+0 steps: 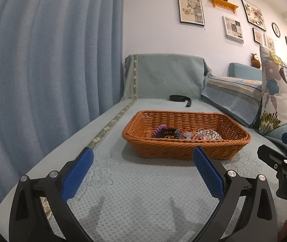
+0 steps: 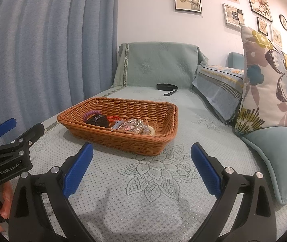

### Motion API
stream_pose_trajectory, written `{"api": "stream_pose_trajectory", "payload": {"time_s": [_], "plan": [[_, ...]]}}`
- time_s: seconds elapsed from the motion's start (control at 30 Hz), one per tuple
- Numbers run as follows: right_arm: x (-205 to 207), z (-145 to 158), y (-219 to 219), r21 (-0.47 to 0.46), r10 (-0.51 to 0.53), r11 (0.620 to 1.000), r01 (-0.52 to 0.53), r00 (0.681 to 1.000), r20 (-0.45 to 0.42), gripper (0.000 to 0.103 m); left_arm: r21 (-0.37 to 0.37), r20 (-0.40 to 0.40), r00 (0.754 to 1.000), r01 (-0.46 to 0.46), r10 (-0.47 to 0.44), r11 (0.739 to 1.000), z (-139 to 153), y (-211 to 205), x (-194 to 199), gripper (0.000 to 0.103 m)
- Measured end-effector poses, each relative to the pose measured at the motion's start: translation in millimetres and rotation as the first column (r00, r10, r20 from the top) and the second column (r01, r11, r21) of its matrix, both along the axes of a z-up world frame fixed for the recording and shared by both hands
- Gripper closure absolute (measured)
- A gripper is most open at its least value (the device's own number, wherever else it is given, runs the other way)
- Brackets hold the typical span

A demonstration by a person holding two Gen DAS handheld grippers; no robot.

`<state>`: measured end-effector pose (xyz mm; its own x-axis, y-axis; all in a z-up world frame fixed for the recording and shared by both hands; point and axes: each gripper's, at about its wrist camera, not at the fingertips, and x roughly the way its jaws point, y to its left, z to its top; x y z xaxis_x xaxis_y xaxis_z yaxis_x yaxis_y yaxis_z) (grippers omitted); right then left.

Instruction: Organize jewelry

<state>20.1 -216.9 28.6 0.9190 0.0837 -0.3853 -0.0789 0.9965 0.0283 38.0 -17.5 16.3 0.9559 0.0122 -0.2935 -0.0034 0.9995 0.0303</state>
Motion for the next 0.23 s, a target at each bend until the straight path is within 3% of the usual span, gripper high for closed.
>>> {"api": "stream_pose_trajectory", "payload": {"time_s": [0.23], "plan": [[0.5, -0.2, 1.3, -0.009, 0.001, 1.000, -0.001, 1.000, 0.003, 0.010, -0.021, -0.014, 1.000, -0.003, 0.003, 1.000, 0.3, 5.9, 4.6, 0.007]]}}
